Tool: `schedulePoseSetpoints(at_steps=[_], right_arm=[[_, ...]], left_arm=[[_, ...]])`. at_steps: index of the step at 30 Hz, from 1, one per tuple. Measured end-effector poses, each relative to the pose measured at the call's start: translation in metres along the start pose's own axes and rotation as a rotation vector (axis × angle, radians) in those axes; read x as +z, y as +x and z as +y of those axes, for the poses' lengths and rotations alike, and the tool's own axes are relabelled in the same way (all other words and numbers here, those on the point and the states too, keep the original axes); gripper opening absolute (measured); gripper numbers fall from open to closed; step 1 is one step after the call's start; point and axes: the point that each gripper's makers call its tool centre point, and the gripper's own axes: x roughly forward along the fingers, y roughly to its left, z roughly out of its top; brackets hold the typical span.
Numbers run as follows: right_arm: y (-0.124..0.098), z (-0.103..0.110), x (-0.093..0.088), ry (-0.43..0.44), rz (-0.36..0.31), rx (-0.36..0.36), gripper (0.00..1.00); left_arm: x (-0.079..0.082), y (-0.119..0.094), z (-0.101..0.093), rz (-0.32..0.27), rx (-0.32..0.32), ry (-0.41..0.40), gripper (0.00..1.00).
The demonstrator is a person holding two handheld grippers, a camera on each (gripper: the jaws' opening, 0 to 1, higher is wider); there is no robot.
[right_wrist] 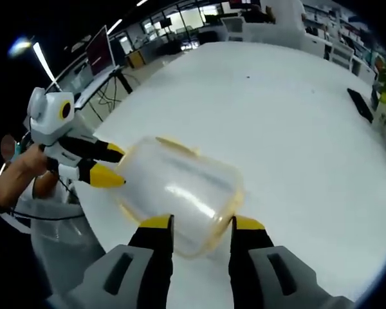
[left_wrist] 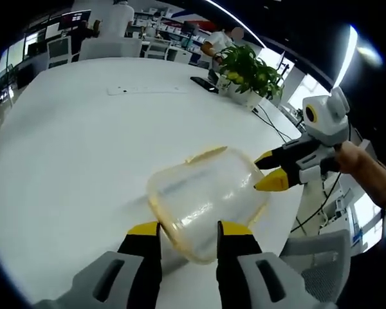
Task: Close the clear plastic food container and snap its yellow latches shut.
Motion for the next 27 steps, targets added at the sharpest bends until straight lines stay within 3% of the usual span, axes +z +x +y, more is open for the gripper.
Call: schedulePoseSetpoints(at_steps=[13,27], right_arm=[[0.0,-0.001,0.0,0.023,-0.013,-0.009,0.31],[0.003,0.015,-0.005,0.031,-0.031,-0.007,0.31]], left_arm=[[-0.002,-0.003,0.0,0.006,-0.007,-0.004,0.26],[-0.013,-0.013,0.006,0.021,-0.011,-0.006,0.26]])
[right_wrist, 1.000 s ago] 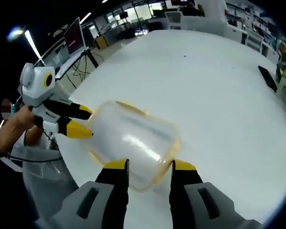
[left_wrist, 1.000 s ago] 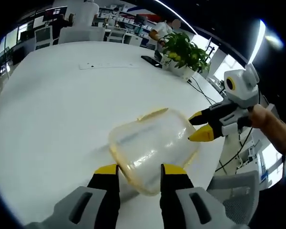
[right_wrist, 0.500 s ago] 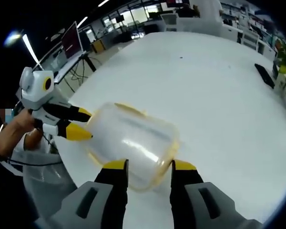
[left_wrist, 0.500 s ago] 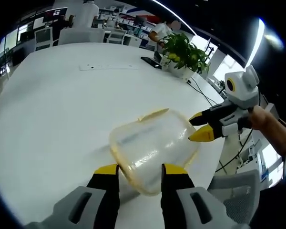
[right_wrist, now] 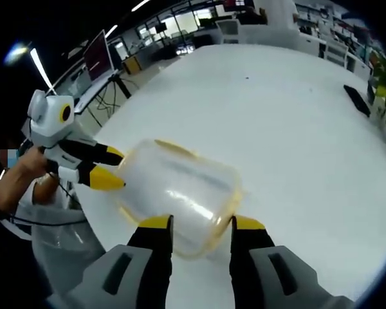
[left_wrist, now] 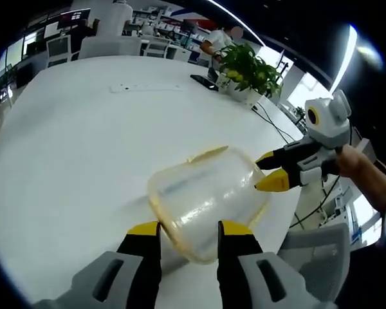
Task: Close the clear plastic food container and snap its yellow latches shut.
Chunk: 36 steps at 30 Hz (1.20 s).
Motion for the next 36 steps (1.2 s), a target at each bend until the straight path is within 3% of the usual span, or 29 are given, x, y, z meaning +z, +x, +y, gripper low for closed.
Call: schedulePoseSetpoints(at_steps=[36], right_arm=[[0.013,0.06,-0.012,-0.019,-0.001,0.017,0.31]], left_arm=[[-0.038,-0.042,0.027,0.043,0.006,-0.012,0.27]])
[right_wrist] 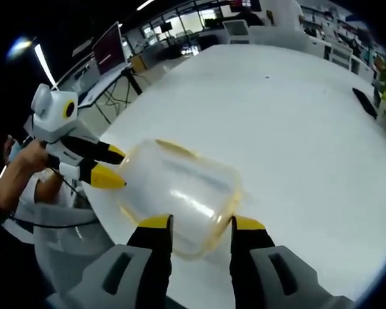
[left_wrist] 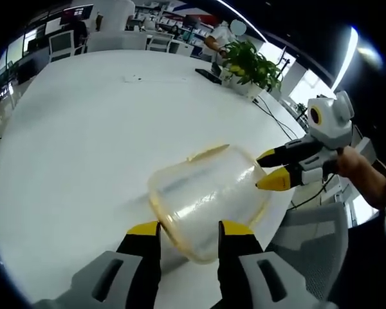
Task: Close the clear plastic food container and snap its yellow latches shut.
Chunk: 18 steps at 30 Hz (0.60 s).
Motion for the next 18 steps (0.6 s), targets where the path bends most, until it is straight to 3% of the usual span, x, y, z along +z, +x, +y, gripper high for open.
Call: schedulePoseSetpoints(at_steps=[18], right_arm=[[0.0001,0.0049,-0.0056,0.007,-0.021,0.044,0.33]], left_arm=[[-0.0068,-0.0053,0.002,0.019,-0.005,-0.007,0.29]])
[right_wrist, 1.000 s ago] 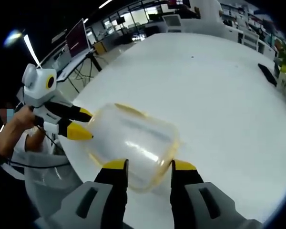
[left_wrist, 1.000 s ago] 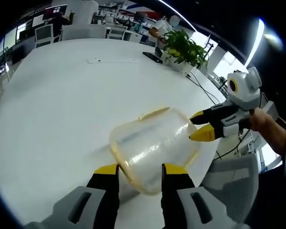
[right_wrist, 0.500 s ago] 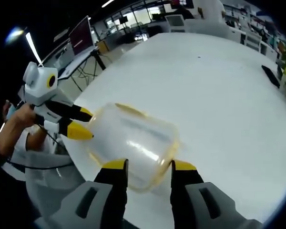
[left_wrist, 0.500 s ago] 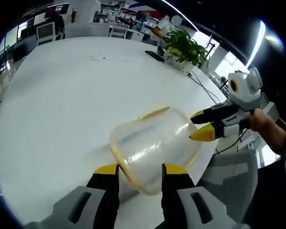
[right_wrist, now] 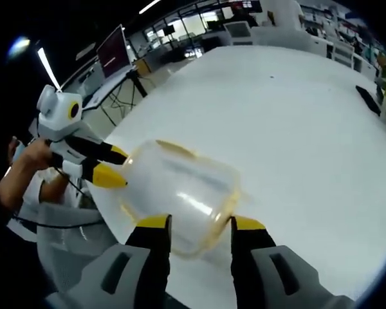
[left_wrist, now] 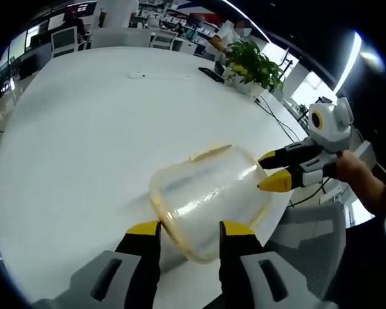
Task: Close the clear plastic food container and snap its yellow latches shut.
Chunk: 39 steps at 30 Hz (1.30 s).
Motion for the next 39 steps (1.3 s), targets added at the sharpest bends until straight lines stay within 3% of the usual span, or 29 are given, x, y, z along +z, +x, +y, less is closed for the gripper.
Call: schedulePoseSetpoints(at_steps=[14,23,36,39], right_arm=[[-0.013,-0.012,0.015,-0.219,-0.042,-0.047,0.29],[-0.016,-0.003,0.031,-0.32,-0.083,0.002,0.19],[-0.008,0.017,0.049,-0.368,-0.119,0.128,0.03],[-0.003,0.022,0.051,-0.451,-0.109,0.147,0.02]], left_arm=[[0.002,-0.013,0.003,0.017,-0.003,0.219,0.25],[0.017,-0.021,-0.003,-0.02,-0.029,0.334,0.2],[0.027,-0.01,-0.024,-0.043,-0.085,0.448,0.13],[0.029,-0.006,-0.031,-0.045,-0.105,0.473,0.13]])
